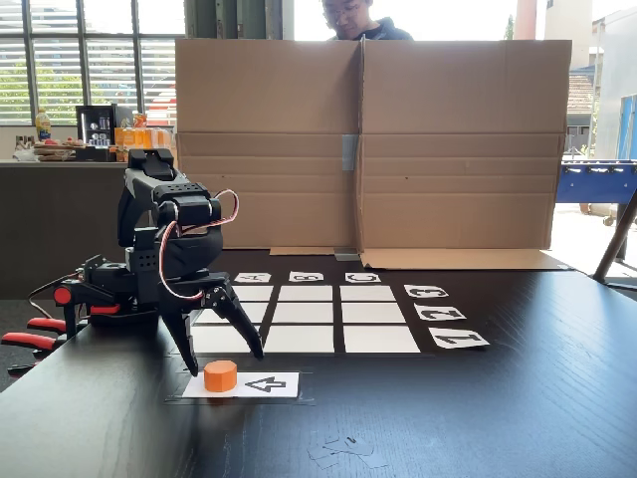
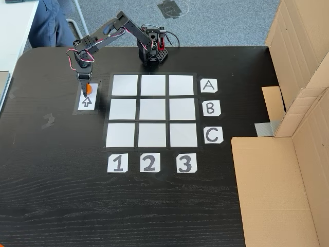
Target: Pick up the round, orange token and place it in the grid on square A1.
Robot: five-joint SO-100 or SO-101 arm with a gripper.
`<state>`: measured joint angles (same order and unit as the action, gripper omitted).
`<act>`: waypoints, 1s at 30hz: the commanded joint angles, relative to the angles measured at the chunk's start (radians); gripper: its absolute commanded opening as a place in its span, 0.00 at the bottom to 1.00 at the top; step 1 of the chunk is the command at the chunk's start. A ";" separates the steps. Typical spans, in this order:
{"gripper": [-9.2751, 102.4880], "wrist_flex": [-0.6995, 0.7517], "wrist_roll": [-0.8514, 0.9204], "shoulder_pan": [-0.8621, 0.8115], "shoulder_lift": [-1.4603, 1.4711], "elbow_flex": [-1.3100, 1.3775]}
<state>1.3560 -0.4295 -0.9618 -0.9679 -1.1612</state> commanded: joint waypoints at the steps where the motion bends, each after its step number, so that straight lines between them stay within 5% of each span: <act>1: 0.41 -0.006 -0.009 0.002 -0.002 0.051; 30: 0.37 -0.006 -0.008 0.005 0.041 0.077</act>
<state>1.3560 -0.4357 -0.9603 -0.9189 -1.1229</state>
